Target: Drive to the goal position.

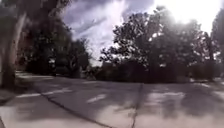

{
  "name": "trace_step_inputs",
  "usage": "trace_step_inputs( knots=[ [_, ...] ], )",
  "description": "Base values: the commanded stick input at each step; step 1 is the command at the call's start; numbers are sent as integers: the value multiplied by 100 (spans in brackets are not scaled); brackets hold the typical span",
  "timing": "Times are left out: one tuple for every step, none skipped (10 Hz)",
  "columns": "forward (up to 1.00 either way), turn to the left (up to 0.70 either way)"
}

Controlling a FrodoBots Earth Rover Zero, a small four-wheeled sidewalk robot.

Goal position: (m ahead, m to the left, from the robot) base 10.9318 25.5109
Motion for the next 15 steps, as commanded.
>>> trace_step_inputs(
  knots=[
    [100,40],
    [100,40],
    [100,40],
    [100,8],
    [100,0],
    [100,0],
    [100,35],
    [100,40],
    [100,40],
    [100,40],
    [100,11],
    [100,0],
    [100,1],
    [100,14],
    [100,25]
  ],
)
